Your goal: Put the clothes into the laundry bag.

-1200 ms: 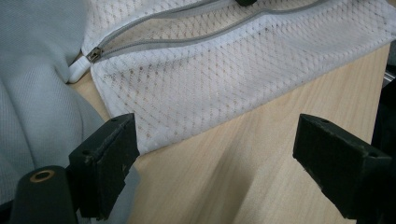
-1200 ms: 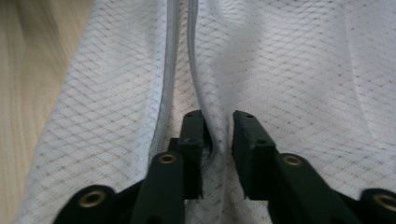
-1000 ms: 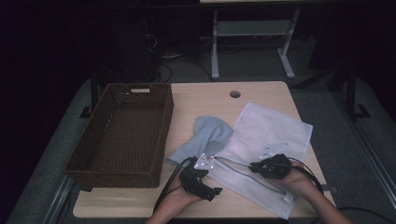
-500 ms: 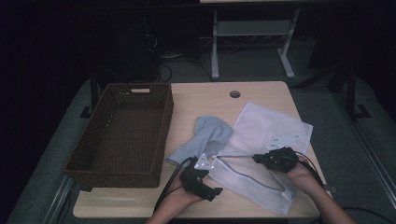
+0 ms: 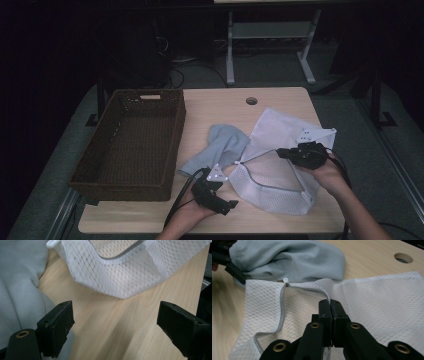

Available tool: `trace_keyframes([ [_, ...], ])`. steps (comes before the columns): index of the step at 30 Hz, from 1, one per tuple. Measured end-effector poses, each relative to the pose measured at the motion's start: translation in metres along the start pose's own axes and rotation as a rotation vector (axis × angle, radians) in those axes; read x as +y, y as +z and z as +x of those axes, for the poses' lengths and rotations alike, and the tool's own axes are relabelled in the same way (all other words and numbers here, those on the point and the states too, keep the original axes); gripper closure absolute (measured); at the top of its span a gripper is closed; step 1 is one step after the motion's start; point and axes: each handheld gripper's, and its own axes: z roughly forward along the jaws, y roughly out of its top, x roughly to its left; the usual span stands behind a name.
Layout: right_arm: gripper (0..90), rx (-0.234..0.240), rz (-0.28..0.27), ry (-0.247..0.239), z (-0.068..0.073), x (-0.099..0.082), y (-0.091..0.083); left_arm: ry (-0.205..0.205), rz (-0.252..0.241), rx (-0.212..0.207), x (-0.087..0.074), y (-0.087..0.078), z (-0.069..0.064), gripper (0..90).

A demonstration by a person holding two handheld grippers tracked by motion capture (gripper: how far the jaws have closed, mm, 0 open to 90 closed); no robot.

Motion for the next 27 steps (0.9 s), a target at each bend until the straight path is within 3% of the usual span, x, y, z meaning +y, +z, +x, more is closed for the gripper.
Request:
trace_keyframes([
  [10, 88.2, -0.009, -0.023, 0.001, -0.010, 0.016, -0.007, 0.010, -0.003, 0.008, 0.003, -0.003, 0.000, 13.3],
  [17, 88.2, -0.019, -0.085, 0.031, -0.021, 0.026, -0.019, 0.018, -0.017, 0.017, 0.012, -0.011, 0.002, 13.3],
  [27, 88.1, -0.015, -0.062, 0.020, -0.022, 0.025, -0.013, 0.026, -0.049, 0.057, 0.038, -0.029, 0.010, 13.3],
])
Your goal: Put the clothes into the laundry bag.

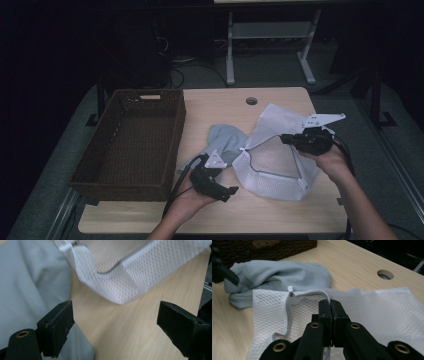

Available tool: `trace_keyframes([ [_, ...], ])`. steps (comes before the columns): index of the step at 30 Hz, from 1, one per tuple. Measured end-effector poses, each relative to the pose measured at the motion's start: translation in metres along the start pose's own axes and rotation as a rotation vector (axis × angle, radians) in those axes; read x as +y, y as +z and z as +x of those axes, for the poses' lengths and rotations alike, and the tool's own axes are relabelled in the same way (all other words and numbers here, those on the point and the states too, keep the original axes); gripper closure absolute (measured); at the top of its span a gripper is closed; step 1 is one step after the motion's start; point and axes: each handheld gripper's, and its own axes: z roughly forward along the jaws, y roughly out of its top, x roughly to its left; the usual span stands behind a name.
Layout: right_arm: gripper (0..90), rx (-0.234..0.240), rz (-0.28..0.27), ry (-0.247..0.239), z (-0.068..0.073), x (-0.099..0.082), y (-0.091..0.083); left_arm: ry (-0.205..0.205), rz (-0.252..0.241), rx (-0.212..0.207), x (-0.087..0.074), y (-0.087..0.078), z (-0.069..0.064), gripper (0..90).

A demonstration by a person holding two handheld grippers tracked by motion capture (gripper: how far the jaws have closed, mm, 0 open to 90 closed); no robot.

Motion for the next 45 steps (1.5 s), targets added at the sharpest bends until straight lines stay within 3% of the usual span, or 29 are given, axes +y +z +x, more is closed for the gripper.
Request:
trace_keyframes([
  [12, 88.1, -0.019, 0.007, -0.003, -0.003, -0.003, -0.007, -0.038, -0.040, 0.077, 0.024, -0.011, 0.024, 13.3],
  [22, 88.1, -0.038, 0.010, -0.003, -0.008, -0.007, -0.015, -0.062, 0.010, 0.135, 0.038, 0.014, 0.044, 12.8],
  [29, 88.1, -0.032, 0.020, -0.004, -0.008, -0.007, -0.014, -0.078, 0.040, 0.170, 0.047, 0.024, 0.071, 12.9],
  [37, 88.1, -0.029, 0.025, -0.008, -0.007, -0.007, -0.013, -0.107, 0.037, 0.178, 0.050, 0.030, 0.091, 12.9],
  [45, 88.1, -0.030, 0.030, -0.007, -0.008, -0.008, -0.012, -0.104, 0.110, 0.173, 0.045, 0.060, 0.098, 12.6],
])
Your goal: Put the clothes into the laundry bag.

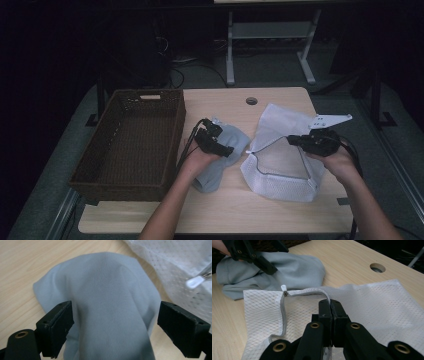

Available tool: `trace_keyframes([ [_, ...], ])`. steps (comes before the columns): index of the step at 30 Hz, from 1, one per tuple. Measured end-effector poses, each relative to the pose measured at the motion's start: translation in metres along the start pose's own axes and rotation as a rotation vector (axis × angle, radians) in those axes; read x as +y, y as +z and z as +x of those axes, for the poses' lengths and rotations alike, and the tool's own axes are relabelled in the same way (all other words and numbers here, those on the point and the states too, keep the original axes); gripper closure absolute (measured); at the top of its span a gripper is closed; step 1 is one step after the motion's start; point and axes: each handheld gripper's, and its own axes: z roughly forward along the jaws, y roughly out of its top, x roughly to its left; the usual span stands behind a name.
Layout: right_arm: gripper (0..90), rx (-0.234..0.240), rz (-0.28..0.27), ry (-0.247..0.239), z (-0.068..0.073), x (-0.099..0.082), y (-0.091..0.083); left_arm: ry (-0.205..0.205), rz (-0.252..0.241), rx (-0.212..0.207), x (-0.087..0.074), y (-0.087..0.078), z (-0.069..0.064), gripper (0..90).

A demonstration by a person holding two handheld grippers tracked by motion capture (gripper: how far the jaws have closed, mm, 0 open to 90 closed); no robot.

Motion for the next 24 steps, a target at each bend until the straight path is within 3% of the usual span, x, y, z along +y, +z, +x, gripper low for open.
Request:
trace_keyframes([
  [13, 88.2, 0.005, 0.003, 0.002, 0.000, -0.001, 0.002, 0.014, 0.084, 0.010, -0.015, 0.029, 0.005, 16.9],
  [18, 88.1, 0.003, 0.000, 0.005, -0.001, -0.001, 0.001, 0.053, 0.093, 0.034, -0.017, 0.028, 0.004, 29.1],
  [24, 88.2, -0.001, -0.001, 0.010, -0.002, -0.002, 0.000, 0.077, 0.086, 0.066, -0.019, 0.023, 0.001, 57.0],
])
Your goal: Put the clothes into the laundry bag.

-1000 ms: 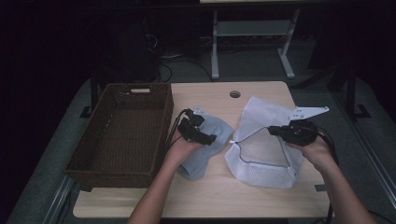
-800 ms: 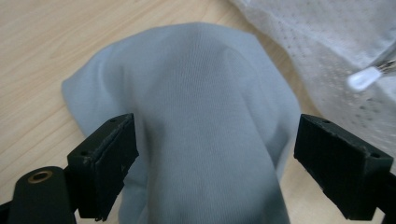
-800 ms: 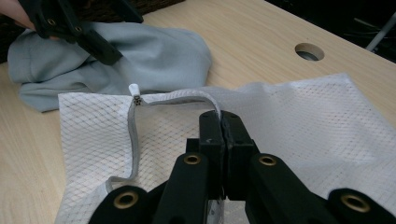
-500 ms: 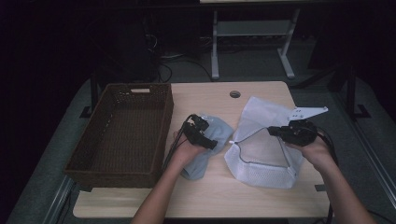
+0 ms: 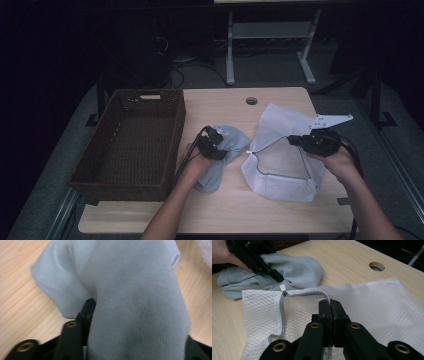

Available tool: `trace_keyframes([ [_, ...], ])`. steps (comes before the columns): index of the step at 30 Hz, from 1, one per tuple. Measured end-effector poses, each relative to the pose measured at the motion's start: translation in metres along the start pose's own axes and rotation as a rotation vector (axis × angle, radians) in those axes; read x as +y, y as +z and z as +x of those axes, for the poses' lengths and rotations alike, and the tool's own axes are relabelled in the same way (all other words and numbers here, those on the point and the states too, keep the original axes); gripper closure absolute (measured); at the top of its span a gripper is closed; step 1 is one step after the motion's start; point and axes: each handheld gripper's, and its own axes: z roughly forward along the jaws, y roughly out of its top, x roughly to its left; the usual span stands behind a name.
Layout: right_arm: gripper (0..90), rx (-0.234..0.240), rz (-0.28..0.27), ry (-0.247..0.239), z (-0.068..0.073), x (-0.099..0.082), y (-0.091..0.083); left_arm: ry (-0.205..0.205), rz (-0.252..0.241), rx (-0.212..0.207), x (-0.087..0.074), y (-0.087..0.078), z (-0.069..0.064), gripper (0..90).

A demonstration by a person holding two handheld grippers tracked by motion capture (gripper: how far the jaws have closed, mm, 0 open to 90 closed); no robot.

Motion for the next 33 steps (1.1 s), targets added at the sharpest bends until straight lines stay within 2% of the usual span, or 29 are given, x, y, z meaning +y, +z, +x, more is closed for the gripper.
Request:
trace_keyframes([
  [2, 88.1, 0.000, 0.000, 0.002, 0.000, 0.000, 0.000, -0.010, -0.003, -0.004, 0.000, -0.001, 0.000, 62.9],
  [5, 88.1, 0.000, 0.001, 0.003, -0.001, 0.000, 0.000, -0.027, -0.005, -0.012, 0.000, -0.001, 0.002, 67.0],
  [8, 88.1, -0.003, 0.006, 0.004, -0.001, 0.000, 0.001, -0.061, -0.004, -0.037, 0.000, -0.004, 0.005, 68.7],
  [9, 88.2, -0.003, 0.005, 0.005, -0.001, -0.001, 0.001, -0.061, -0.004, -0.037, 0.000, -0.004, 0.005, 69.1],
  [10, 88.1, -0.003, 0.005, 0.005, -0.001, -0.001, 0.001, -0.080, -0.010, -0.050, 0.000, -0.007, 0.005, 69.4],
  [11, 88.1, -0.003, 0.005, 0.005, -0.001, -0.001, 0.001, -0.080, -0.010, -0.050, 0.000, -0.007, 0.005, 69.6],
  [12, 88.2, -0.005, 0.003, 0.008, -0.002, -0.001, 0.000, -0.100, -0.019, -0.080, 0.001, -0.012, 0.007, 69.8],
  [17, 88.2, -0.009, 0.004, 0.017, -0.005, -0.002, -0.001, -0.121, -0.057, -0.112, 0.005, -0.026, 0.008, 69.9],
  [18, 88.2, -0.013, 0.006, 0.018, -0.006, -0.002, -0.001, -0.119, -0.077, -0.114, 0.007, -0.034, 0.008, 69.9],
  [23, 88.2, -0.028, 0.010, 0.019, -0.009, -0.003, -0.002, -0.118, -0.110, -0.109, 0.012, -0.050, 0.007, 70.0],
  [24, 88.2, -0.037, 0.013, 0.020, -0.011, -0.003, -0.002, -0.113, -0.126, -0.108, 0.014, -0.058, 0.005, 69.9],
  [26, 88.2, -0.041, 0.013, 0.021, -0.012, -0.003, -0.002, -0.112, -0.137, -0.108, 0.015, -0.062, 0.004, 69.9],
  [28, 88.2, -0.045, 0.007, 0.030, -0.016, -0.001, 0.001, -0.106, -0.158, -0.126, 0.017, -0.072, 0.002, 69.9],
  [33, 88.2, -0.052, 0.018, 0.035, -0.021, 0.003, 0.010, -0.094, -0.181, -0.140, 0.018, -0.085, 0.001, 69.9],
])
